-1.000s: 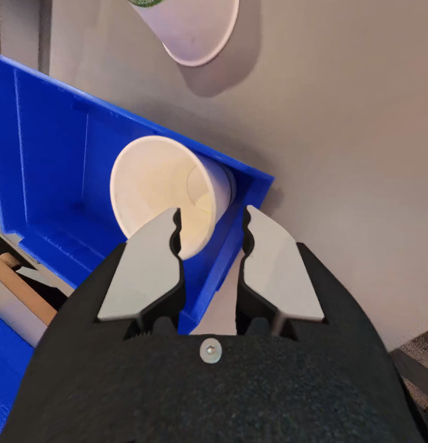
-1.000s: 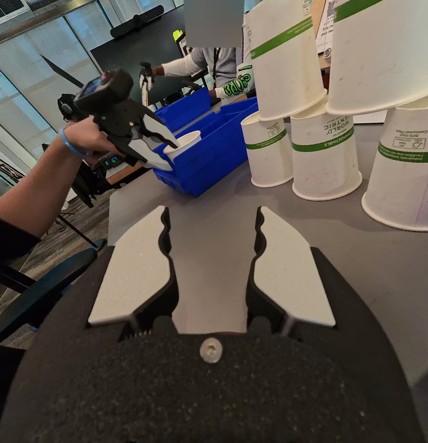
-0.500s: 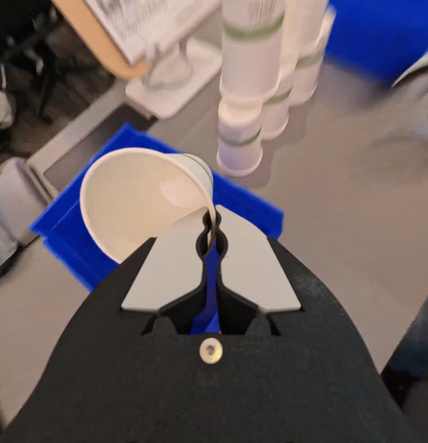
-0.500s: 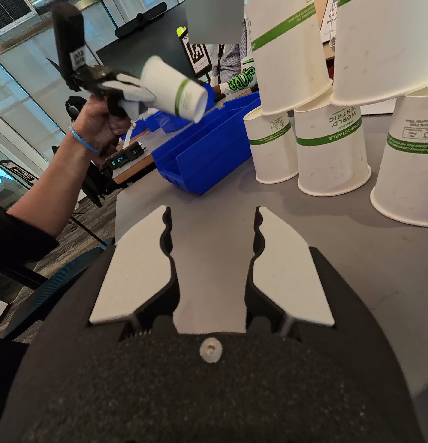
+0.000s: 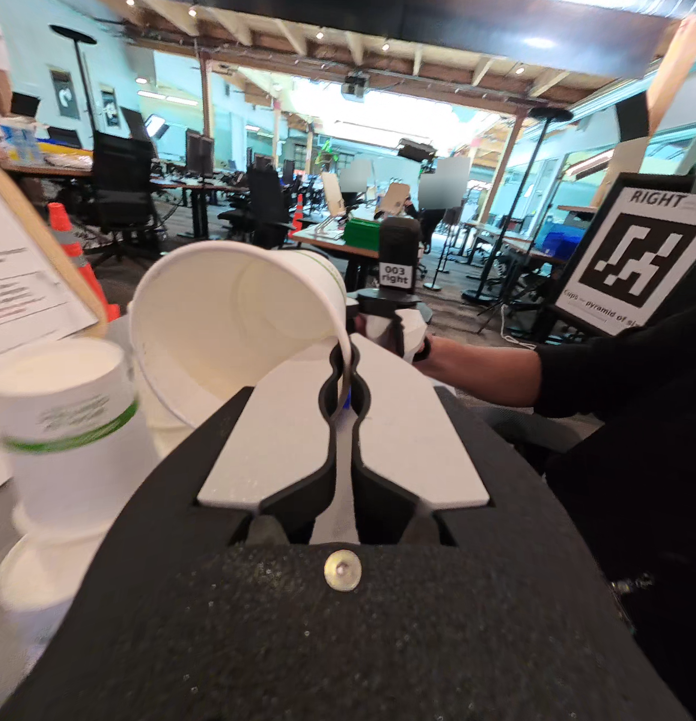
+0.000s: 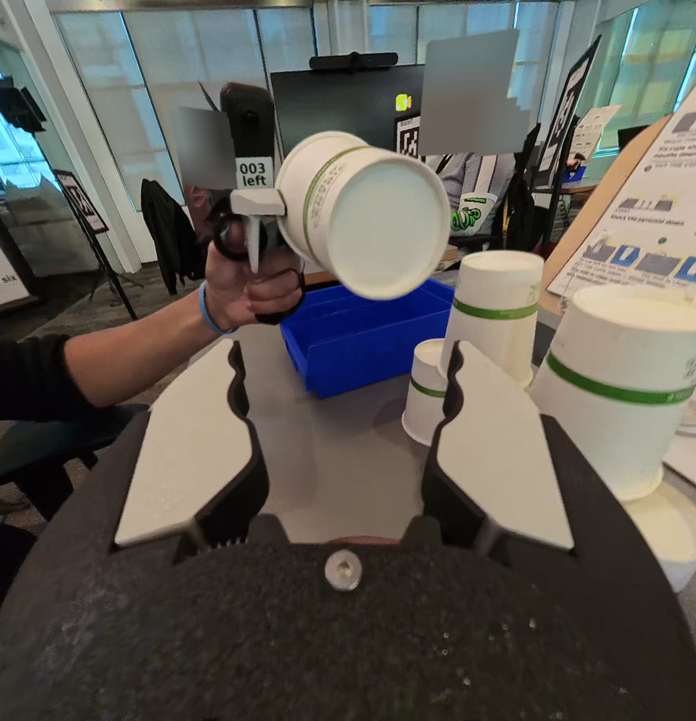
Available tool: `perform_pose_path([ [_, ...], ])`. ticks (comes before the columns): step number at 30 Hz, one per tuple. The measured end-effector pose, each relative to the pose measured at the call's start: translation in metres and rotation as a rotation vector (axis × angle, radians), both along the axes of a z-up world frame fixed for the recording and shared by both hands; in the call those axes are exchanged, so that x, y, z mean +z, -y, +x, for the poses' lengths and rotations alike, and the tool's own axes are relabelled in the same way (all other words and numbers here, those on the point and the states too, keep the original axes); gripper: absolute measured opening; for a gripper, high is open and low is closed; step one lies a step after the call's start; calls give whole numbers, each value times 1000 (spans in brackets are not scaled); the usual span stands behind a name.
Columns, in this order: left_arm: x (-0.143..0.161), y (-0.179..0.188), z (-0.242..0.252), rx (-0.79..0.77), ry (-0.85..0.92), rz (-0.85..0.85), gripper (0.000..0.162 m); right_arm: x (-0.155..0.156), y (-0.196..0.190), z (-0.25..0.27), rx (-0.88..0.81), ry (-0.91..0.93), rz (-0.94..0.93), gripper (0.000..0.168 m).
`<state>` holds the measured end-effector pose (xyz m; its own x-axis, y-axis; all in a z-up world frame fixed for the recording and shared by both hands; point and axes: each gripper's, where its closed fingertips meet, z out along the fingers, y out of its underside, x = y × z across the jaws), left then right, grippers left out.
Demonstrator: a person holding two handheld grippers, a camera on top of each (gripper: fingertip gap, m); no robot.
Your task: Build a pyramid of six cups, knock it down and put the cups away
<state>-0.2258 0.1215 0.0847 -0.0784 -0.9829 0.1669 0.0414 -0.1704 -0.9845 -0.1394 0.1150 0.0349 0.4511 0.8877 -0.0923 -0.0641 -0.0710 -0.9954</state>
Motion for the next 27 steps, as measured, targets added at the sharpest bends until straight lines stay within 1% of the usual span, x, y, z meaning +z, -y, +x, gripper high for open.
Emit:
perform_pose_path([
  [2,1,10,23,-51,8,0,0,13,-10,-2,3,14,23,107],
  [5,1,19,43,-102,20,-6,0,28,-20,1,7,6,37,107],
  [6,1,21,47,-115,27,-14,0,32,-21,3,15,0,41,101],
  [8,-4,21,51,-119,26,-34,0,32,-18,6,48,15,43,78],
  [10,-9,20,52,-125,21,-55,0,22,-19,7,48,73,1,78],
  [12,-18,18,52,-118,-15,-72,0,17,-20,9,28,91,-1,77],
  [13,-22,14,51,-89,-37,-69,6,15,-22,10,17,96,-10,77],
  [15,-28,5,46,-2,-85,-50,43,11,-23,12,8,90,-44,77],
  [16,-33,-2,41,65,-132,-30,56,9,-24,14,-2,89,-59,77],
  [17,-38,-10,35,148,-192,14,70,7,-26,16,-18,90,-65,77],
  [18,-42,-15,28,234,-262,89,79,5,-28,18,-32,85,-71,77],
  [19,-46,-18,21,321,-351,192,81,4,-29,19,-42,74,-81,77],
  [21,-49,-17,10,461,-539,442,81,0,-31,19,-54,53,-103,77],
  [24,-41,-9,10,619,-761,858,81,-9,-35,14,-81,58,-128,77],
  [25,-40,-7,16,639,-819,972,81,-11,-36,12,-89,62,-134,77],
  [27,-46,-3,30,616,-927,1119,81,-15,-36,8,-101,63,-148,77],
])
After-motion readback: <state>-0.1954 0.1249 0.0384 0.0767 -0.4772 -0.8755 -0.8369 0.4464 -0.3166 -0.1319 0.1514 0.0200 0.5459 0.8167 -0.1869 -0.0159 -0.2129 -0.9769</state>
